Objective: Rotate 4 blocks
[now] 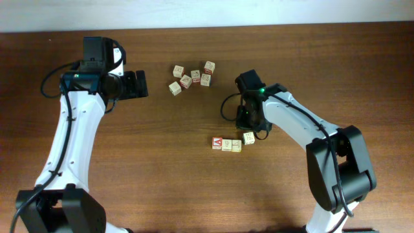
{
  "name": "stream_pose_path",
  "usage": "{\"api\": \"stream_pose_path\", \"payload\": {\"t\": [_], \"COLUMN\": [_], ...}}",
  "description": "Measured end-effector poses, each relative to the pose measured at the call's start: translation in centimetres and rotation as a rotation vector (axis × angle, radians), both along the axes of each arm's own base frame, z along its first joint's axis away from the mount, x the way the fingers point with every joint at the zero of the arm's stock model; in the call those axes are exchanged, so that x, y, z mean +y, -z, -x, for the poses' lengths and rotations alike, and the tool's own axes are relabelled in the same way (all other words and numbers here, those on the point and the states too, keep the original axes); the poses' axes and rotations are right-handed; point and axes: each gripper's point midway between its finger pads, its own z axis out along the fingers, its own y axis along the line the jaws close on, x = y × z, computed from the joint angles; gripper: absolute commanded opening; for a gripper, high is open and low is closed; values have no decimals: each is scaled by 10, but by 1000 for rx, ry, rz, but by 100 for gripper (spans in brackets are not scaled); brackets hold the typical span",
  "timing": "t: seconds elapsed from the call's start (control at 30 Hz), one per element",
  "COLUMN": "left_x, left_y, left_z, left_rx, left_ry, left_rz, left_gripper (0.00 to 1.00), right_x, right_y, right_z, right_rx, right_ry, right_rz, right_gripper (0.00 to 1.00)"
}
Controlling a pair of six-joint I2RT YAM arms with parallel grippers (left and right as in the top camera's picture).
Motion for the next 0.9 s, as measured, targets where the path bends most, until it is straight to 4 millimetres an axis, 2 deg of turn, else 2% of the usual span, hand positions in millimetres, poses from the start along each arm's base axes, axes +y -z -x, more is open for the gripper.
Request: {"api": "stream_pose_path", "payload": {"t": [0.07,0.2,0.33,0.43,0.53,0.6,0.63,0.67,0.7,0.73,0.8,0.87,0.9], "left_x": [0,0,0,0,0,0,0,0,0,0,0,0,0], "left_y": [0,0,0,0,0,0,0,0,0,0,0,0,0], "left_z": [0,0,0,0,0,0,0,0,0,0,0,0,0], "left_rx": [0,0,0,0,0,-1,0,0,0,-2,-1,-1,0], "left_ry": [0,0,0,0,-1,0,0,0,0,-1,-1,0,0], "left_rz": [0,0,0,0,0,0,0,0,0,0,0,0,0], "left_gripper": [99,99,99,99,99,99,99,99,99,99,99,99,99], "right_x": [-4,-2,-2,13,13,5,-7,-20,-32,-35,-31,-18,-12], "right_y": [8,9,9,9,9,4,-11,-22,-26,-25,0,17,17], "right_z": [9,20,20,25,25,12,-6,-10,5,11,37,47,46], "right_rx": [28,74,72,69,69,42,14,15,76,101,169,165,158], "right_ry": [-1,-5,-74,-119,-119,-87,-40,-5,17,22,20,-8,-23], "right_rz": [10,-3,-1,-11,-15,-25,-31,-31,-18,-18,-61,-110,-115], "right_gripper": [4,4,4,4,4,4,4,4,4,4,4,4,4]}}
